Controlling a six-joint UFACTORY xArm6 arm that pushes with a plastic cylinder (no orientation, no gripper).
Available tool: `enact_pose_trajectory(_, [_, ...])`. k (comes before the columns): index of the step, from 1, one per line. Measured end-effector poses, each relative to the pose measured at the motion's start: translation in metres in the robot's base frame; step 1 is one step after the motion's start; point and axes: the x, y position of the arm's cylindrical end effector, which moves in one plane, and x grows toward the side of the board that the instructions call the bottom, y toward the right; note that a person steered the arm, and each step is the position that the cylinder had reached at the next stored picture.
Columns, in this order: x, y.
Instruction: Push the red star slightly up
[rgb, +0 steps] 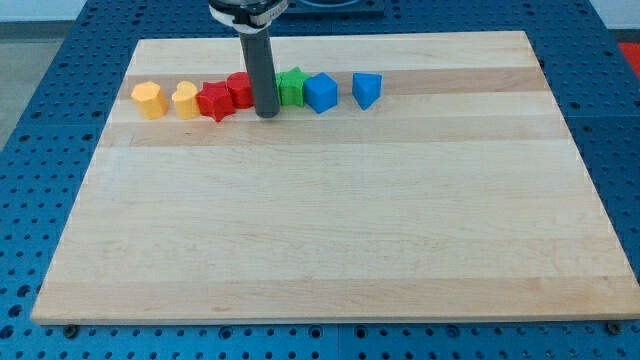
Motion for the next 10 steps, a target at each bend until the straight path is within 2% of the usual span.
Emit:
enact_pose_trajectory(1, [0.000, 0.000])
enact_pose_trajectory(2, [0.041, 0.002])
enact_pose_trajectory(3, [0.050, -0.025])
enact_pose_trajectory(4, [0.041, -0.056])
enact_pose_trajectory(6, [0.009, -0.057])
enact_pose_trajectory(7, [0.005, -0.057])
enact_pose_trajectory(9, [0.032, -0.063])
enact_pose_trajectory(10, [0.023, -0.080])
